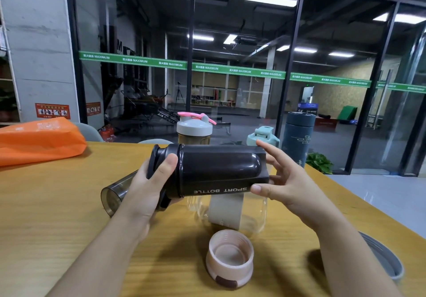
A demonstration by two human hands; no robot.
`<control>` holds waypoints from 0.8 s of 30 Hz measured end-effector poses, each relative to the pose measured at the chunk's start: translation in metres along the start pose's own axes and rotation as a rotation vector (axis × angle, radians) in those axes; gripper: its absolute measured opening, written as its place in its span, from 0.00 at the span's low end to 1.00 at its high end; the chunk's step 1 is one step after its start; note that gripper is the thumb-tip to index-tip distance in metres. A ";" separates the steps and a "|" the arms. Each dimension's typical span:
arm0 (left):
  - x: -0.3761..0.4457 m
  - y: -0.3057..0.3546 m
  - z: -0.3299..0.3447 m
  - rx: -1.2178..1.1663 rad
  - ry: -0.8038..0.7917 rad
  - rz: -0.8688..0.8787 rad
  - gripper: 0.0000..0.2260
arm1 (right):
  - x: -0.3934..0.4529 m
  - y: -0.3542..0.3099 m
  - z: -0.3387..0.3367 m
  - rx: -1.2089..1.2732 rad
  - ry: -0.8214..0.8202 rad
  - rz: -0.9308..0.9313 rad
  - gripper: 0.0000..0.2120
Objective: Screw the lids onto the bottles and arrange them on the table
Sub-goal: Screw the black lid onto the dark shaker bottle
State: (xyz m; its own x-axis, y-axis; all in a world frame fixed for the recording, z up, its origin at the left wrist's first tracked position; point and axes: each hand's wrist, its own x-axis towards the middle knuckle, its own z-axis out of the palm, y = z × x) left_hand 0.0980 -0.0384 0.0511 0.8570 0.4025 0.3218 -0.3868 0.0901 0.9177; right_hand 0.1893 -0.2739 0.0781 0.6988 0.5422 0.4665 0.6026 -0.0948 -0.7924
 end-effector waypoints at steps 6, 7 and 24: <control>0.000 0.001 -0.002 -0.005 -0.012 0.008 0.33 | 0.001 -0.001 0.002 -0.051 0.050 -0.039 0.37; 0.000 0.001 -0.002 -0.011 -0.017 0.007 0.33 | 0.001 -0.001 0.002 -0.056 0.062 -0.037 0.36; -0.004 0.003 0.002 0.050 -0.042 0.158 0.48 | -0.001 -0.010 0.008 -0.056 0.171 0.123 0.19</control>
State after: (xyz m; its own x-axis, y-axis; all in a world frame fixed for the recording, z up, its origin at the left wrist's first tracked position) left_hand 0.0943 -0.0414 0.0528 0.8011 0.3692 0.4711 -0.5009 -0.0175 0.8653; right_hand 0.1793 -0.2666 0.0823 0.8207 0.3743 0.4316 0.5260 -0.2000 -0.8267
